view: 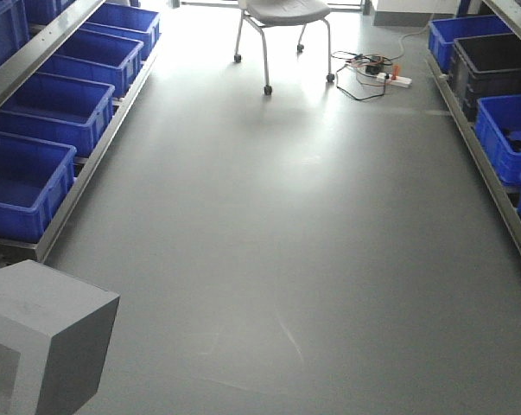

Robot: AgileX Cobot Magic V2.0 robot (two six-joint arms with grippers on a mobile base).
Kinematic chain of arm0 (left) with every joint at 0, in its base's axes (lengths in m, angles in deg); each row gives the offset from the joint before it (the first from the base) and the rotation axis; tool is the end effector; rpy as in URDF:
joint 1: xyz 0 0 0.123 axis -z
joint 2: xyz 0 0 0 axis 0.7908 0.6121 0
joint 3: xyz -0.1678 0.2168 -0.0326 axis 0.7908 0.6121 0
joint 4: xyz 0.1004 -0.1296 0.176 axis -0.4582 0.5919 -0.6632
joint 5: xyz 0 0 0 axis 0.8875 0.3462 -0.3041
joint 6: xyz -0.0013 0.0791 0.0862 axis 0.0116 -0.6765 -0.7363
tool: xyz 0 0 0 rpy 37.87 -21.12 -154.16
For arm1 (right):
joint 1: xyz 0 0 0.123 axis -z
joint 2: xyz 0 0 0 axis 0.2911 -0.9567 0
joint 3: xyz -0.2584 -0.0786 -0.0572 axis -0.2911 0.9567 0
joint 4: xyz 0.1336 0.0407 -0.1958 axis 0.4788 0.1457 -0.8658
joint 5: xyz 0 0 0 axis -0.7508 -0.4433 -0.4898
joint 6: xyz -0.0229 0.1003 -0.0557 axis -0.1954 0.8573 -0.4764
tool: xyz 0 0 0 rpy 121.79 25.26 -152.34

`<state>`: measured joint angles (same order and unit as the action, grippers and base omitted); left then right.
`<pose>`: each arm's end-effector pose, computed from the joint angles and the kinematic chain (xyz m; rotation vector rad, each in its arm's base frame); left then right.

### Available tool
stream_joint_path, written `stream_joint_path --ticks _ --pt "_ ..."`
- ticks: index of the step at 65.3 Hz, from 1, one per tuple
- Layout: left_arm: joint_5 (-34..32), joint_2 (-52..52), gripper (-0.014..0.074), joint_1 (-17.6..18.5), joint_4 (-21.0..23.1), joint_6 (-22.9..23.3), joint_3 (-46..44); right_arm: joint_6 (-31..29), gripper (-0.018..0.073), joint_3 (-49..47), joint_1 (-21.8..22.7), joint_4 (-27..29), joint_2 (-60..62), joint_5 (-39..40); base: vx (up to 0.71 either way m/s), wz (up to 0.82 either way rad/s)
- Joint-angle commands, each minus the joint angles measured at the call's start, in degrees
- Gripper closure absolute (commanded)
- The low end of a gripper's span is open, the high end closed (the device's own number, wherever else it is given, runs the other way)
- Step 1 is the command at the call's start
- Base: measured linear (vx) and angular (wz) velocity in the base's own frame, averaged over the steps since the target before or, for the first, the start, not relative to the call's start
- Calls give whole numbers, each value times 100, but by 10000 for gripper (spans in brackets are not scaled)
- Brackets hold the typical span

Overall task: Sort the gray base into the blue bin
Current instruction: 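Drive down the aisle between blue bin racks carrying the block, then turn and approach the large empty blue bin on the roller rack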

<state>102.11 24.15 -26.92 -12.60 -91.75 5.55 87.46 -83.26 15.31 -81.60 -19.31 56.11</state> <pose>0.0717 -0.0413 0.2674 0.3569 1.6319 -0.4316 0.0802 0.0014 0.1905 -0.0334 1.6325 -0.0004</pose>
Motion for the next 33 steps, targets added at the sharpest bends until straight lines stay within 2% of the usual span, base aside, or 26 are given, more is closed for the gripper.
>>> stream_joint_path --ticks 1,16,33 --pt "-599 58 602 16 86 21 -168 -37 568 88 17 -36 65 425 33 16" --pt "-599 58 602 16 86 21 -168 -37 568 88 17 -36 65 425 30 38" --pt "-599 58 602 16 86 21 -168 -37 568 88 17 -36 65 425 26 89"
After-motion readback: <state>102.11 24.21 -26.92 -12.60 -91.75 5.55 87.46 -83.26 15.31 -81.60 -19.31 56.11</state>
